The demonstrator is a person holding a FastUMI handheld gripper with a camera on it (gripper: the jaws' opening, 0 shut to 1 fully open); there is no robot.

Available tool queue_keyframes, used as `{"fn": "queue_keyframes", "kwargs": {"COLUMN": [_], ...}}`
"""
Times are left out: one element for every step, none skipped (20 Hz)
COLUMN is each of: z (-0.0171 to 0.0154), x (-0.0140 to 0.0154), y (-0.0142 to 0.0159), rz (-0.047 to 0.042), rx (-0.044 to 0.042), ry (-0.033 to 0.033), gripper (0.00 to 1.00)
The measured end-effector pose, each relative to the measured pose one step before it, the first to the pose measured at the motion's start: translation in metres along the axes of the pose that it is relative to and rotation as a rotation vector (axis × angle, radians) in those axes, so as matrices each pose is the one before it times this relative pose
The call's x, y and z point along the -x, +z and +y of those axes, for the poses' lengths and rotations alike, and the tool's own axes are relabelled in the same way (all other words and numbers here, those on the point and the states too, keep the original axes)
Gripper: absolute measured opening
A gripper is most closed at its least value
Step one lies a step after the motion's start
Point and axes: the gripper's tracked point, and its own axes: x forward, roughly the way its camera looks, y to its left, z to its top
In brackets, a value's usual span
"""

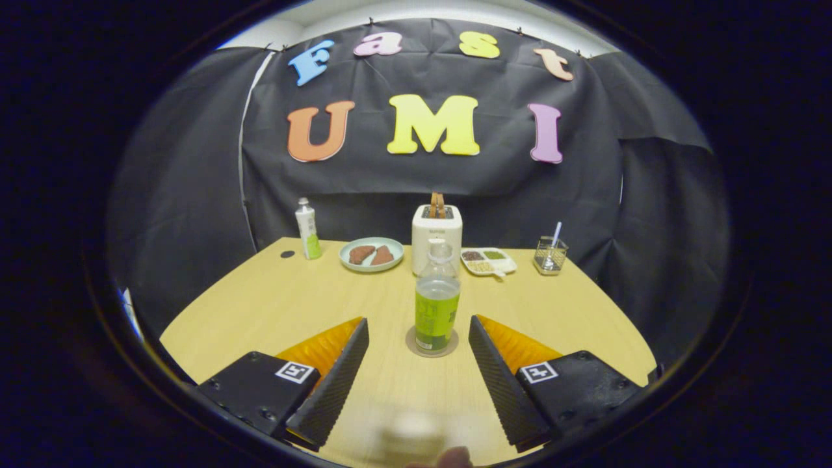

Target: Take the bottle from table, then pour the juice into the cup, finally place the bottle on the coaster

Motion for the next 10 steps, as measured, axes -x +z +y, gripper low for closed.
{"fn": "queue_keyframes", "kwargs": {"z": [0.00174,0.00008,-0.00100,-0.00135,-0.00188,-0.00156,-0.00067,-0.00107,-0.00199,-0.00188], "x": [0.01244,0.01219,0.01147,0.01129,0.01039,0.00935,0.00886,0.00864,0.00804,0.00767], "y": [0.00869,0.00787,0.00915,0.00817,0.00875,0.00675,0.00747,0.00508,0.00441,0.00338], "rz": [-0.01755,-0.01546,-0.01518,-0.01513,-0.01438,-0.01279,-0.01251,-0.01259,-0.00907,-0.00831], "rx": [-0.00276,-0.00400,-0.00159,-0.00106,-0.00092,0.00022,0.00128,0.00212,0.00080,-0.00217], "ry": [-0.00095,-0.00179,-0.00440,-0.00760,-0.00675,-0.00645,-0.00206,-0.00244,-0.00516,-0.00408], "gripper": [1.00,1.00,1.00,1.00,1.00,1.00,1.00,1.00,1.00,1.00]}}
